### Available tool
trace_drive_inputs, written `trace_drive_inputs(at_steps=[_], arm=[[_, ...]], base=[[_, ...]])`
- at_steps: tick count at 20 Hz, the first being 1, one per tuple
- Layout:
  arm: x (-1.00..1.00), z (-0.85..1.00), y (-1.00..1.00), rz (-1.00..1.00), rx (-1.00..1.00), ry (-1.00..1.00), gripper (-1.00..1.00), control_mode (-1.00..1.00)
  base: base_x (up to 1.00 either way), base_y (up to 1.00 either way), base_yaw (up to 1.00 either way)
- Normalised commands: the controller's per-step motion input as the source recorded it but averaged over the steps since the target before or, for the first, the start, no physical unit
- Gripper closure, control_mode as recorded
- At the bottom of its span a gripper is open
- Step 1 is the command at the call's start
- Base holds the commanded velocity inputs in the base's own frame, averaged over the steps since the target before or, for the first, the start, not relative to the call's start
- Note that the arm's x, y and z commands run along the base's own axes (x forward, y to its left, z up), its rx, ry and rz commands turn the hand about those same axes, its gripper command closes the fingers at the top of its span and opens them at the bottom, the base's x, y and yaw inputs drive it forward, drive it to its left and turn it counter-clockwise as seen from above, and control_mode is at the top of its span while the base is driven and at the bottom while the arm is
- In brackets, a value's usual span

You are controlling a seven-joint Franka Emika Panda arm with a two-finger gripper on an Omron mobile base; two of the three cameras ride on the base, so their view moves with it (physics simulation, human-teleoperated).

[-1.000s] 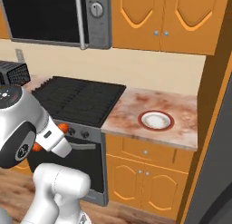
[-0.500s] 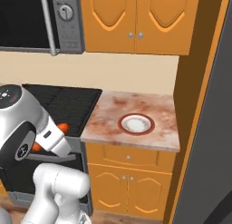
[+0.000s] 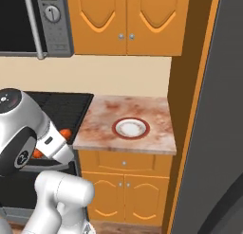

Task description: Pick carrot from the fridge and place it on the plate on the counter.

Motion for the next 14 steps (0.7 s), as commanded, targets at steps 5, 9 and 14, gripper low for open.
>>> trace_drive_inputs(at_steps=[5, 9, 14], arm=[[0.0, 0.0, 0.0, 0.0, 0.0, 0.0, 1.0, 1.0], [0.0, 0.0, 0.0, 0.0, 0.0, 0.0, 1.0, 1.0], [0.0, 0.0, 0.0, 0.0, 0.0, 0.0, 1.0, 1.0]], base=[[0.31, -0.38, -0.12], [0.36, -0.33, -0.09], [0.45, -0.22, -0.05]])
